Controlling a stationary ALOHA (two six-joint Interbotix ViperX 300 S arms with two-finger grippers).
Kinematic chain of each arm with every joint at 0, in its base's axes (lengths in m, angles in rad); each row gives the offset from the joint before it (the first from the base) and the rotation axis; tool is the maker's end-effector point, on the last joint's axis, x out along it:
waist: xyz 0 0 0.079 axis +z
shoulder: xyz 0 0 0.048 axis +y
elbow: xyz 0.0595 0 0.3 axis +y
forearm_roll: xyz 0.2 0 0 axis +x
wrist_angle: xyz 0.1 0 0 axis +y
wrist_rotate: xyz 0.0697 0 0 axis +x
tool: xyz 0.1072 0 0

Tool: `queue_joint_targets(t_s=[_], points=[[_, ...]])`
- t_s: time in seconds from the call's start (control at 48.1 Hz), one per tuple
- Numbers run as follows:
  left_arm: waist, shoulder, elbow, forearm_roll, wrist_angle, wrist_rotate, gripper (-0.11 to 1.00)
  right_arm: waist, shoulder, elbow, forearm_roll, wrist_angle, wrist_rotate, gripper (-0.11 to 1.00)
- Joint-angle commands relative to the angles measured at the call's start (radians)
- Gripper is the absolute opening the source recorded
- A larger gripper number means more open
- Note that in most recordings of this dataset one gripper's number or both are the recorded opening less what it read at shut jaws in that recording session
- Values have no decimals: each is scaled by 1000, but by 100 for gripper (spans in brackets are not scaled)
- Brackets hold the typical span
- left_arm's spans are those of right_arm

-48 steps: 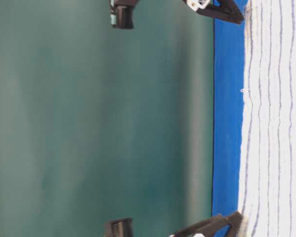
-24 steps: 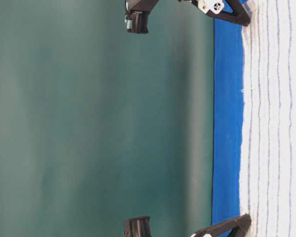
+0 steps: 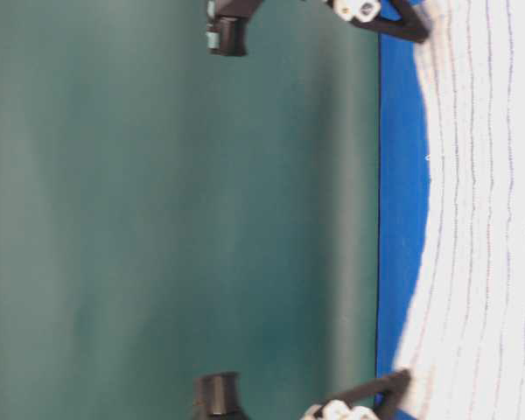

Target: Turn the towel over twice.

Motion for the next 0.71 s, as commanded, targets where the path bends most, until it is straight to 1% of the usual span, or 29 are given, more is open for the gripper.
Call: queue_joint_targets(t_s=[0.0, 0.187, 0.25, 0.395, 0.499, 0.541, 0.645, 0.686], points=[[28, -61, -32, 0, 20, 2, 3, -32, -64, -26, -6, 8, 2, 1], [95, -135, -67, 0, 67, 3, 3, -101, -140, -60, -49, 26, 0, 1], [120, -158, -81, 0, 74, 3, 3, -129, -161, -81, -71, 32, 0, 1], [170, -198, -114, 0, 74, 5, 3, -179, -184, -133, -110, 46, 2, 1], [198, -212, -141, 0, 67, 11, 3, -199, -184, -169, -127, 48, 2, 1], [206, -213, -152, 0, 66, 21, 3, -204, -186, -181, -133, 48, 0, 1], [215, -215, -184, 0, 57, 94, 3, -210, -186, -219, -158, 48, 2, 1], [215, -215, -195, 0, 52, 112, 3, -210, -186, -233, -166, 49, 2, 1]])
